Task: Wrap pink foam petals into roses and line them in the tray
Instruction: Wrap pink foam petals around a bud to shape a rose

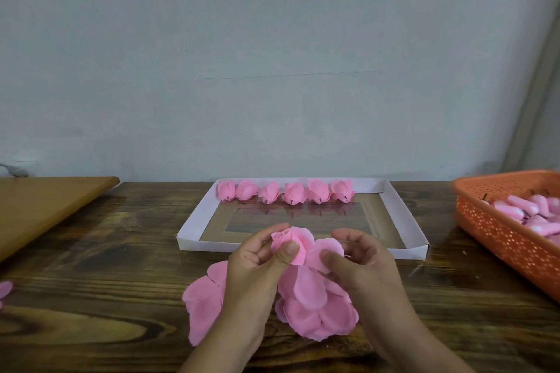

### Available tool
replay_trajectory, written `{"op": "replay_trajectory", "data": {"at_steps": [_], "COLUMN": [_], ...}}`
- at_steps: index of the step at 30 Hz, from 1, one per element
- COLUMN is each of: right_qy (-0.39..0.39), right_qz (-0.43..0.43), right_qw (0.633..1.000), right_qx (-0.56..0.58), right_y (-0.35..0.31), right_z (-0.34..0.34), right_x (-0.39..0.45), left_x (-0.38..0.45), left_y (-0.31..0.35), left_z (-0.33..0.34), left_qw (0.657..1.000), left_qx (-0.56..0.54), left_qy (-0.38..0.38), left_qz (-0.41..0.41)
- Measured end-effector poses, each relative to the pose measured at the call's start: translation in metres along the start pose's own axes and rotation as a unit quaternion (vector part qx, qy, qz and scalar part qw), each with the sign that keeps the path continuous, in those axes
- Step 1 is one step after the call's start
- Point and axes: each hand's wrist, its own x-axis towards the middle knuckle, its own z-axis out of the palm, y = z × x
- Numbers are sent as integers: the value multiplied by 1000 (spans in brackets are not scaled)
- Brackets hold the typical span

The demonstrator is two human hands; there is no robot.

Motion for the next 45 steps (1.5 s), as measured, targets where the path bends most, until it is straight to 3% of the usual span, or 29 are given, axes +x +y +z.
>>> {"op": "replay_trajectory", "data": {"at_steps": [9,18,27,38,45], "right_qy": [-15,-72,-66,-129,-183], "right_qz": [-20,23,-24,-24,-17], "right_qw": [999,981,992,990,980], "right_qx": [39,178,102,45,81], "right_y": [-2,-6,-6,-12,-14], "right_z": [-1,2,3,5,4], "right_x": [-3,-5,-5,-12,-15], "left_x": [-6,-5,-5,-5,-2], "left_y": [1,1,1,1,1], "left_z": [4,3,1,1,-2], "left_qw": [998,997,998,996,994], "left_qx": [38,47,31,-6,-36], "left_qy": [-49,-50,-50,-57,-52], "left_qz": [16,22,-14,-65,-85]}}
